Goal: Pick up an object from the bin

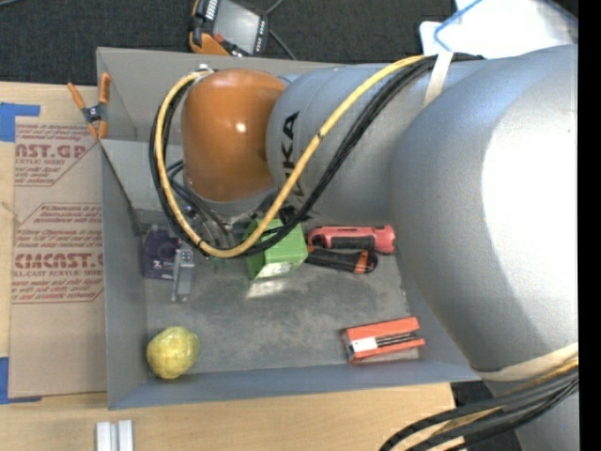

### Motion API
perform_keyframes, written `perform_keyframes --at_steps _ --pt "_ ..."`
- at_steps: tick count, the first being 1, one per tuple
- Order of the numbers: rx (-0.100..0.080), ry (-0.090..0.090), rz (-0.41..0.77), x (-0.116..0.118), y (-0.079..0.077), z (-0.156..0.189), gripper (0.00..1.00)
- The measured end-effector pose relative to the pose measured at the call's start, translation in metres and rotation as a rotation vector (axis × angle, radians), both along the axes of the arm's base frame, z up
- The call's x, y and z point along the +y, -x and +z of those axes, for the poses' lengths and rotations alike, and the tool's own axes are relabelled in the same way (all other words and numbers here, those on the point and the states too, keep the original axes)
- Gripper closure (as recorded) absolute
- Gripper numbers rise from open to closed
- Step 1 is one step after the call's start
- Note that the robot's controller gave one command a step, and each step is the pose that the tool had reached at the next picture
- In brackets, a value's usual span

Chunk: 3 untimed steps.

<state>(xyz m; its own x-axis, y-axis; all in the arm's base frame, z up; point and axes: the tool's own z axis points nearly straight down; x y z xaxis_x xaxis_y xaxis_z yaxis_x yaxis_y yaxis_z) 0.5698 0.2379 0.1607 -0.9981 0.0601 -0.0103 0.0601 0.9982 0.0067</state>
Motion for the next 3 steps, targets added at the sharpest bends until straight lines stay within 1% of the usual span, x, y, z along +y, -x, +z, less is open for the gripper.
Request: perform_keyframes --at_steps 1,2,3 --pt "0.017 0.004 -0.345 0.009 0.003 -0.062 0.00" --pt "-0.007 0.010 0.342 0.004 -0.025 -0.088 0.00" --pt "0.002 -0.002 -0.471 0.008 -0.018 -0.086 1.00"
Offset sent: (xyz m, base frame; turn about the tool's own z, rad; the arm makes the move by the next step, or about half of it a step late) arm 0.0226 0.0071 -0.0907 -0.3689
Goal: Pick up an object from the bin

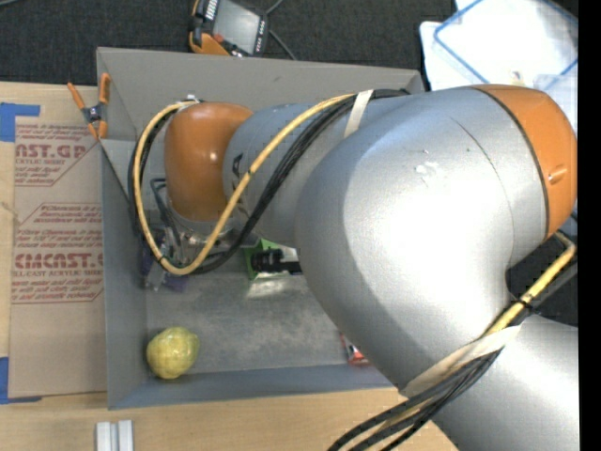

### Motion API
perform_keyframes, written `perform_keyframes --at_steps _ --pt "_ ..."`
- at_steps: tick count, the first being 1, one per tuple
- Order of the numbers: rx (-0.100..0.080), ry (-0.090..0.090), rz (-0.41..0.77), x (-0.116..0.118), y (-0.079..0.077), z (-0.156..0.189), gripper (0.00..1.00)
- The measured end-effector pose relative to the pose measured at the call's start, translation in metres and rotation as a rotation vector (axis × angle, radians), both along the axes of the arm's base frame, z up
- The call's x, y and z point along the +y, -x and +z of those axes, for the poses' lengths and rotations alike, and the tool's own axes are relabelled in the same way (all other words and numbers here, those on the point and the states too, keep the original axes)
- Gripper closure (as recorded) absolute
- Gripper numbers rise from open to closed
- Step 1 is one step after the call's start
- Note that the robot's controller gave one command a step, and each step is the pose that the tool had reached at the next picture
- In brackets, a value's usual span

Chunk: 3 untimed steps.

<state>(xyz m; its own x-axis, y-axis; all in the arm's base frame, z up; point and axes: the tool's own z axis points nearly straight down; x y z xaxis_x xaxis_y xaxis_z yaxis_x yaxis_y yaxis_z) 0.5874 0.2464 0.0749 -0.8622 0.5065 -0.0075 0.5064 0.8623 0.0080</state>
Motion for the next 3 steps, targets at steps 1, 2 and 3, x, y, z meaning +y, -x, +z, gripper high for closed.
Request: perform_keyframes --at_steps 1,2,3 --pt "0.001 -0.001 -0.061 0.000 0.001 0.000 1.00" --pt "0.005 0.000 -0.059 0.000 0.003 0.009 1.00" --pt "0.004 -0.001 -0.059 0.001 0.002 0.018 1.00"
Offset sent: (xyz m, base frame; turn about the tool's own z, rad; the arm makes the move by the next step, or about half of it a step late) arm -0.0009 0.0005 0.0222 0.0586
